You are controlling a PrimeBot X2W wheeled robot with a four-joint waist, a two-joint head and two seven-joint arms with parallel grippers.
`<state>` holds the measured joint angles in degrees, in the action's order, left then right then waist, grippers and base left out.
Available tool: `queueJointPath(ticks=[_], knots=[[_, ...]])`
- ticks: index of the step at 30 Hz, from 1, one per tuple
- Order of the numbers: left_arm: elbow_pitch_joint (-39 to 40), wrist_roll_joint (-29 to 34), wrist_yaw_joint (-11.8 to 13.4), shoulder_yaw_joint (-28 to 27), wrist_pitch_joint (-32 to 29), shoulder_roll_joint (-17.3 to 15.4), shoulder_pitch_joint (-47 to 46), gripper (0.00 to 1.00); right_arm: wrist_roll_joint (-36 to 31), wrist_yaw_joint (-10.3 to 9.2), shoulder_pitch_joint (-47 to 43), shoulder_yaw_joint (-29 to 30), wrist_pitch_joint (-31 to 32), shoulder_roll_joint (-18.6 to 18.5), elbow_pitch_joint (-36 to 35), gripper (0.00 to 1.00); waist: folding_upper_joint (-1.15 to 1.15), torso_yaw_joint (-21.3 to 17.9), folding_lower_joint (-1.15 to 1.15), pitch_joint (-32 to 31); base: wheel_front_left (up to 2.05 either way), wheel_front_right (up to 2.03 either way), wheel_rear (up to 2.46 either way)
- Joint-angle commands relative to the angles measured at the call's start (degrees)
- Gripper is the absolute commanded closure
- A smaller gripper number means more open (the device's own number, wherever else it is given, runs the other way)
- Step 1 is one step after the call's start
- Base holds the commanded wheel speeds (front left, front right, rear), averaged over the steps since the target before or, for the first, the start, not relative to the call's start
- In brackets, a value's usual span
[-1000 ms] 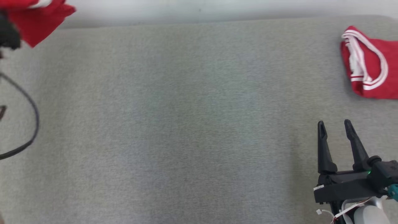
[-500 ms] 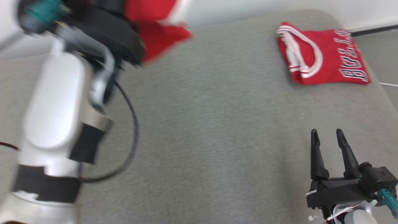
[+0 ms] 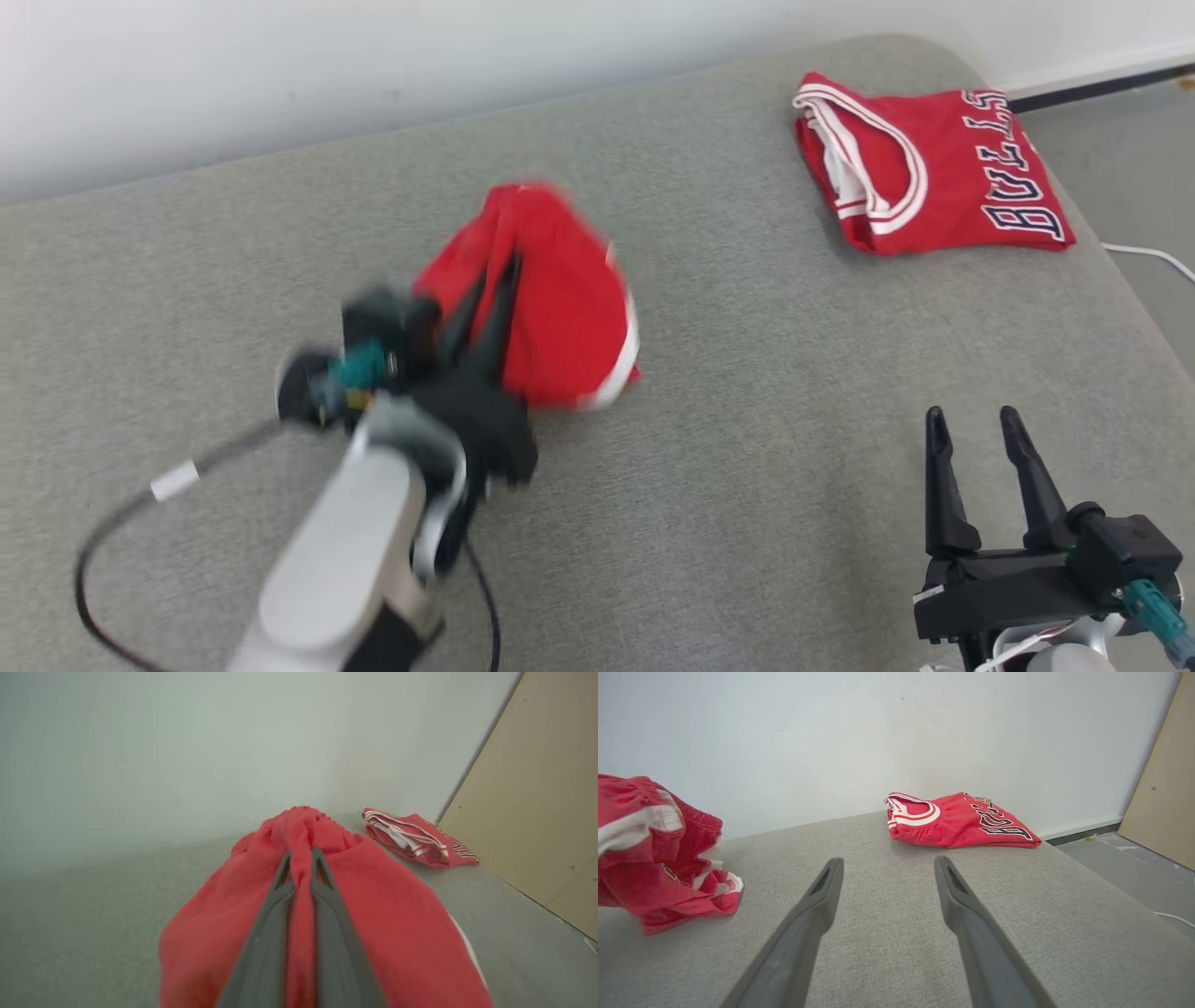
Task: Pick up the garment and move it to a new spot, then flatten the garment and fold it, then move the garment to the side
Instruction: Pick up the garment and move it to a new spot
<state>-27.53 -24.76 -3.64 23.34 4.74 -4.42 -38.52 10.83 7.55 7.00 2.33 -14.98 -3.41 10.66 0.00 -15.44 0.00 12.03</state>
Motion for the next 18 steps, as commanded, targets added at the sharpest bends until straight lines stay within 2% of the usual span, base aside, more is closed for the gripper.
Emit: queueJointPath(ticks=[1, 7, 8, 9, 10, 18], knots=[[-1.1, -0.2, 0.5, 0.4, 1.1, 0.0, 3.4, 1.0, -0.4, -0.15, 0.2, -0.3, -0.2, 0.1, 0.3, 0.0, 0.0, 1.0, 0.0, -0.3, 0.0, 0.0, 0.0], [-3.8, -0.5, 1.3, 0.7, 3.6, -0.8, 10.0, 1.0, -0.2, -0.15, 0.3, -0.7, -0.2, -0.4, 0.5, 0.0, 0.0, 2.4, 0.0, -0.6, 0.0, 0.0, 0.0], [-4.0, -0.1, 1.4, 1.0, 4.1, -0.8, 10.6, 0.94, -0.2, -0.15, 0.2, -0.9, -0.2, -0.5, 0.6, 0.0, 0.0, 2.7, 0.0, -0.7, 0.0, 0.0, 0.0], [-4.1, 0.0, 1.2, 1.3, 4.7, -0.7, 11.2, 0.53, -0.2, -0.15, 0.1, -0.9, -0.2, -0.7, 0.5, 0.0, 0.0, 3.1, 0.0, -0.9, 0.0, 0.0, 0.0], [-4.2, 0.1, 1.2, 1.3, 5.5, -0.8, 11.6, 0.02, -0.1, -0.15, 0.0, -1.2, -0.2, -0.9, 0.6, 0.0, 0.0, 3.5, 0.0, -1.1, 0.0, 0.0, 0.0], [-0.2, 1.8, 2.6, -0.7, 9.9, -2.5, 12.4, 0.0, -0.5, -0.15, -1.5, -1.3, -0.2, -1.9, -0.2, 0.0, 0.0, 7.2, 0.0, -4.4, 0.0, 0.0, 0.0]])
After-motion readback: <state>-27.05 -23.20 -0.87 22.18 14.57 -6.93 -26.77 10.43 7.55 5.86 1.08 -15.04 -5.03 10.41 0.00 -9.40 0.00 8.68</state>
